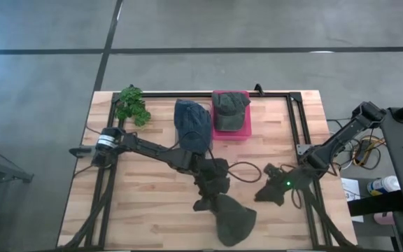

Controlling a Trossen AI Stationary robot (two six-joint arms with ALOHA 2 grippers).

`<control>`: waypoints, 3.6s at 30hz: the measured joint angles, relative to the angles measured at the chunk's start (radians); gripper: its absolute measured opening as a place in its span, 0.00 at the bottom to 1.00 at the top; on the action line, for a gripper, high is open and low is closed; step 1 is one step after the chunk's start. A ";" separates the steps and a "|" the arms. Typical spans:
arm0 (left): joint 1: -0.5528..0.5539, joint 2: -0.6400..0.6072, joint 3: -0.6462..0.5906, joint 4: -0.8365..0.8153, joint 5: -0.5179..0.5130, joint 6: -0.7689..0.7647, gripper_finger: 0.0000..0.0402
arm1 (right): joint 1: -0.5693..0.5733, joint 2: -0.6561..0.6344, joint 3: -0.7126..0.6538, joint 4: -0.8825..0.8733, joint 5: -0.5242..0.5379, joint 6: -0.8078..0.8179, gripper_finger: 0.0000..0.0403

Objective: Pick & Place hat
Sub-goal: Put the green cap into the red bin

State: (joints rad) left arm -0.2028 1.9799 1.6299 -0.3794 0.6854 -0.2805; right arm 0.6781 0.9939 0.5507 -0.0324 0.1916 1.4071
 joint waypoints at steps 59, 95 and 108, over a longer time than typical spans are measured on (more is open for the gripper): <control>-0.136 -0.067 -0.072 0.528 -0.319 -0.612 0.02 | 0.338 0.484 -0.001 0.427 0.282 0.092 0.52; 0.259 -0.116 -0.191 1.590 -0.567 -0.919 0.02 | 0.267 -0.166 0.008 0.679 1.224 -1.138 0.52; 0.416 -0.116 -0.168 1.593 -0.425 -1.057 0.02 | -0.157 -0.238 0.071 0.675 0.754 -1.383 0.52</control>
State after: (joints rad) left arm 0.2132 1.8637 1.4616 1.2133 0.2607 -1.3375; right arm 0.5212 0.7558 0.6212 0.6431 0.9454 0.0236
